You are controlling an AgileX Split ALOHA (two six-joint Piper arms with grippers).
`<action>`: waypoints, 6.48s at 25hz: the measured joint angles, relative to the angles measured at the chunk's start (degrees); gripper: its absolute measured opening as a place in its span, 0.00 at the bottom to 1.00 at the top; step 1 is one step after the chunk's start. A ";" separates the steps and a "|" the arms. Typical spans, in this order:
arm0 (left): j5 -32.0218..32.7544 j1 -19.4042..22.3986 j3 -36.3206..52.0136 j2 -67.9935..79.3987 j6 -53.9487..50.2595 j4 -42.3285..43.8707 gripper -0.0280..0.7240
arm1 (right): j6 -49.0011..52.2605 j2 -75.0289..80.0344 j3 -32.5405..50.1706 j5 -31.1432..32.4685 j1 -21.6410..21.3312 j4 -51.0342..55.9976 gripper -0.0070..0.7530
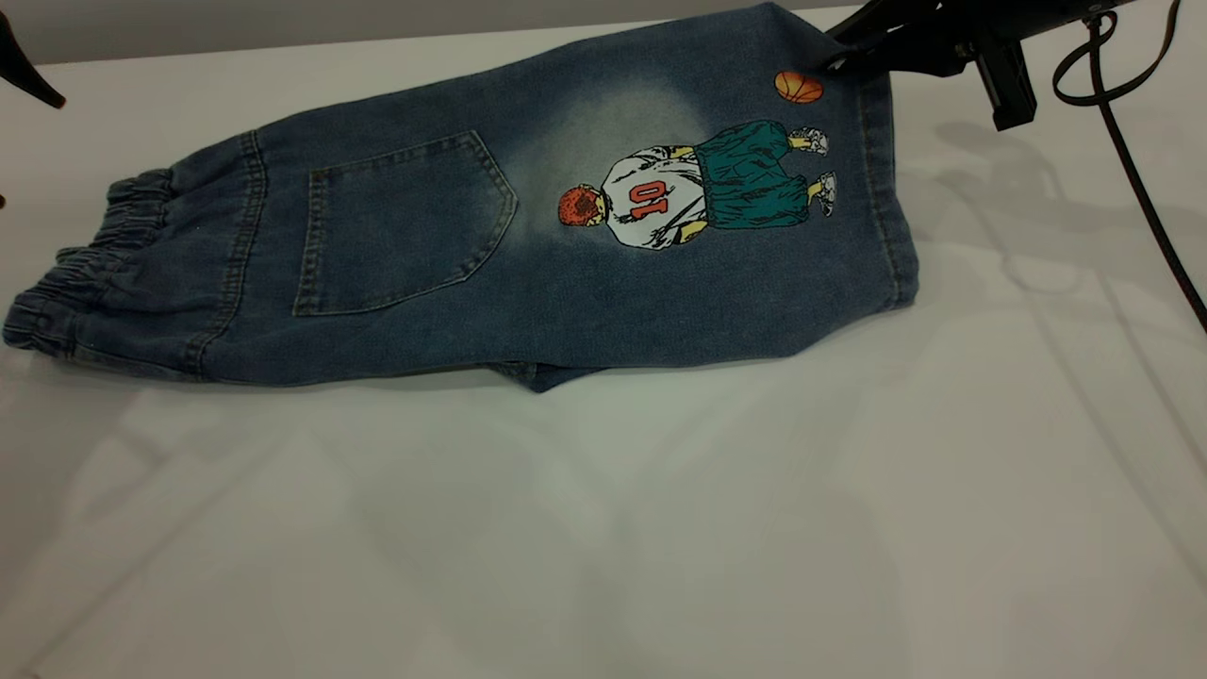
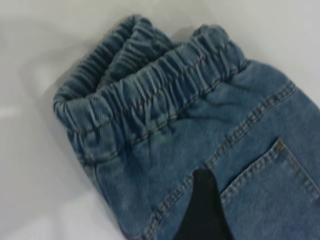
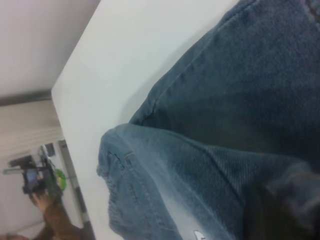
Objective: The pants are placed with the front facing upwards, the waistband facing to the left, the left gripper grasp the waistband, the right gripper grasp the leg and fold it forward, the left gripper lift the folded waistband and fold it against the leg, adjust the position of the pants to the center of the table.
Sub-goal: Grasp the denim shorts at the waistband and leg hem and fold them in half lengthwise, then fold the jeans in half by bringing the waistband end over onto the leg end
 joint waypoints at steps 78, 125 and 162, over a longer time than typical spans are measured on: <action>37.66 29.71 -16.66 31.94 61.83 -22.81 0.70 | -14.80 -0.10 0.00 17.57 2.81 4.32 0.75; 39.15 23.16 -16.64 29.56 70.48 -36.27 0.24 | -14.91 0.39 -0.17 -1.64 17.42 4.58 0.74; 43.55 4.25 -18.50 6.68 70.75 -35.93 0.24 | -8.95 15.51 -13.75 -1.71 29.73 5.18 0.70</action>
